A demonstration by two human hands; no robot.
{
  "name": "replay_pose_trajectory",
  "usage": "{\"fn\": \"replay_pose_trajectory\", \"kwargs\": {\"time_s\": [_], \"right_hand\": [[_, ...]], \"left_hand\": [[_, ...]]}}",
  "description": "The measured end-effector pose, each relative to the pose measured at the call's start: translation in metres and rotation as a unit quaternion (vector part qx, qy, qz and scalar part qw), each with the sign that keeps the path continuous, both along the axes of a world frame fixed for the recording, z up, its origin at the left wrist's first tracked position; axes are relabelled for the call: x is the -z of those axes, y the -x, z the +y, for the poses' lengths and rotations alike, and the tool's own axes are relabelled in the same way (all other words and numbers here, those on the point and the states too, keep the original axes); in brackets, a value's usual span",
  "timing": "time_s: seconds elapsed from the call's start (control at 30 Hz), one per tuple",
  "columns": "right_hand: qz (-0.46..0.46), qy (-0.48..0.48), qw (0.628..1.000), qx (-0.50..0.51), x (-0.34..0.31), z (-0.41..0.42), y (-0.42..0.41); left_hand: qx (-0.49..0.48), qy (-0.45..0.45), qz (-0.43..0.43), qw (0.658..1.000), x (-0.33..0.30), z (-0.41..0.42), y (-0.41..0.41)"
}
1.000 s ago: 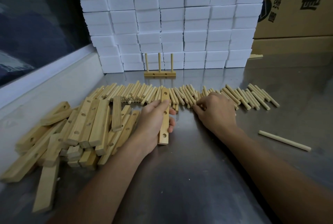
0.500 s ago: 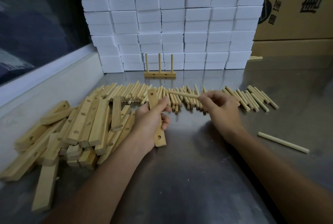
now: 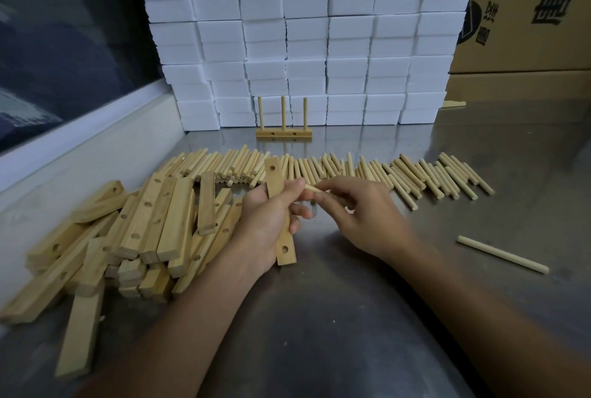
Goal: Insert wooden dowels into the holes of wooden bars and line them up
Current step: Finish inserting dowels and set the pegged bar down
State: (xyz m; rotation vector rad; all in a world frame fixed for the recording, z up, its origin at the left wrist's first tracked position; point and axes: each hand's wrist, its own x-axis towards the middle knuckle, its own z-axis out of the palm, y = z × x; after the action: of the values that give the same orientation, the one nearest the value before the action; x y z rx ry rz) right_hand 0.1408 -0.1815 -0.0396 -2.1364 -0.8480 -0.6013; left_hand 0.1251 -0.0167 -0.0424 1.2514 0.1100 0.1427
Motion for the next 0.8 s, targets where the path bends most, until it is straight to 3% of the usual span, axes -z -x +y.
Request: {"fn": "replay_pose_trajectory", "kwargs": {"time_s": [0.27, 0.37, 0.53, 0.8], "right_hand": [[0.027, -0.094, 0.994, 0.039, 0.002, 0.006, 0.002], [0.01, -0.116, 0.993, 0.036, -0.001, 0.008, 0.005], [-0.008, -0.099, 0.994, 0.032, -0.003, 0.008, 0.005], [-0.068, -0.044, 0.995, 0.051, -0.006, 0.001, 0.001]], "left_hand": [[-0.017, -0.038, -0.032, 0.999, -0.004, 0.002, -0.004], [0.015, -0.147, -0.069, 0.987, -0.005, 0.004, 0.0], [0.085, -0.216, -0.089, 0.969, -0.008, 0.002, 0.008], [0.054, -0.318, -0.139, 0.936, -0.006, 0.009, 0.004]]}}
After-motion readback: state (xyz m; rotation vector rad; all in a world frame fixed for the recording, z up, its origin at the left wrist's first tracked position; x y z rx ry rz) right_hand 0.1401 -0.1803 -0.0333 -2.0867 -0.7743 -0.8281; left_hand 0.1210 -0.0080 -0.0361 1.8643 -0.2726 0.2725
